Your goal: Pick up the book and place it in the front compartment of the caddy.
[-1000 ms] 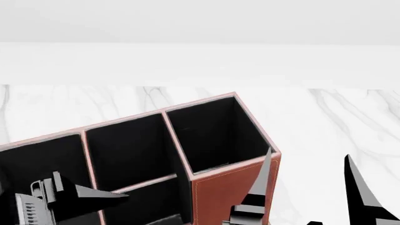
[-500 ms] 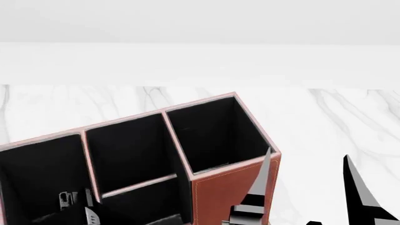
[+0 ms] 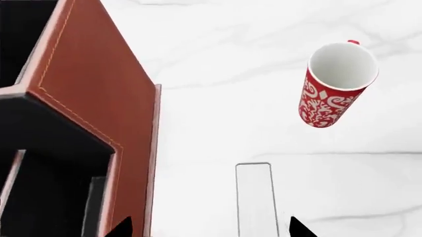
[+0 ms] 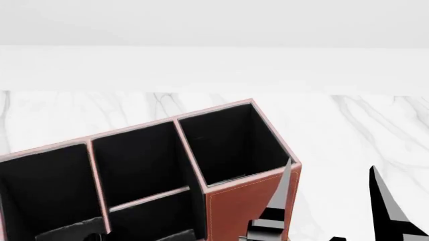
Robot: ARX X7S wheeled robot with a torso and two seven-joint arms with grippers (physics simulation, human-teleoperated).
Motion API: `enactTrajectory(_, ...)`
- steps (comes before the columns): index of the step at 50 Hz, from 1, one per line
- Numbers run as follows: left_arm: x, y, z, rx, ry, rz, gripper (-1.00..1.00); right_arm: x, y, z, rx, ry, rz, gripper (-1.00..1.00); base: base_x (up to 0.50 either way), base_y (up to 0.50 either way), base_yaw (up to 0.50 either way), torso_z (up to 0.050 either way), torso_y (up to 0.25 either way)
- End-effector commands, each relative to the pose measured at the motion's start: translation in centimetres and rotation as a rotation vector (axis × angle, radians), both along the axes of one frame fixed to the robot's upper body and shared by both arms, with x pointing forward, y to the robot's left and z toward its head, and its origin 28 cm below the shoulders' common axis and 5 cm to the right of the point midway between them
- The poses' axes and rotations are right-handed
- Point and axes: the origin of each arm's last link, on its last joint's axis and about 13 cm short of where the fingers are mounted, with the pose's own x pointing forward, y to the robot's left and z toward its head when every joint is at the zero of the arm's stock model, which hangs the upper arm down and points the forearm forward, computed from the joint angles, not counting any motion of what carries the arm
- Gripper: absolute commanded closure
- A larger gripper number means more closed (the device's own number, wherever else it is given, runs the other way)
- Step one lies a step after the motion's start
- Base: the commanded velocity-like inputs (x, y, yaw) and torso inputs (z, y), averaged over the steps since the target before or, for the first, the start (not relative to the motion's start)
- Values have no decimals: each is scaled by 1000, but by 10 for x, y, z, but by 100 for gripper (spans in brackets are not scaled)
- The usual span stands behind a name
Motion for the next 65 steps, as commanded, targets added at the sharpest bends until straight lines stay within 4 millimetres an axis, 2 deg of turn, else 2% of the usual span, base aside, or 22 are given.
enactTrajectory(1, -4, -12, -7, -14, 49, -11, -100, 0, 0, 0, 0, -1, 0, -100, 0, 0, 0, 0, 0)
enactTrajectory(12, -5, -24, -21, -16, 139, 23, -100, 0, 0, 0, -2, 0, 0, -100, 0, 0, 0, 0, 0)
enactTrajectory(13, -4, -26, -29, 8, 147, 26, -100, 0, 0, 0, -3, 0, 1, -100, 0, 0, 0, 0, 0)
enactTrajectory(24, -2, -28, -50, 123, 195, 59, -100, 0, 0, 0, -2, 0, 1, -100, 0, 0, 0, 0, 0)
enactTrajectory(54, -2, -37, -74, 222, 226, 46, -100, 0, -1, 1, -3, -3, -3, -100, 0, 0, 0, 0, 0)
enactTrajectory(55, -1, -38, -73, 218, 224, 43, 100, 0, -1, 1, -3, -4, -3, -100, 0, 0, 0, 0, 0)
enactTrajectory(65, 3, -36, -59, 218, 202, 37, 100, 0, 0, 1, -2, -3, 1, -100, 0, 0, 0, 0, 0)
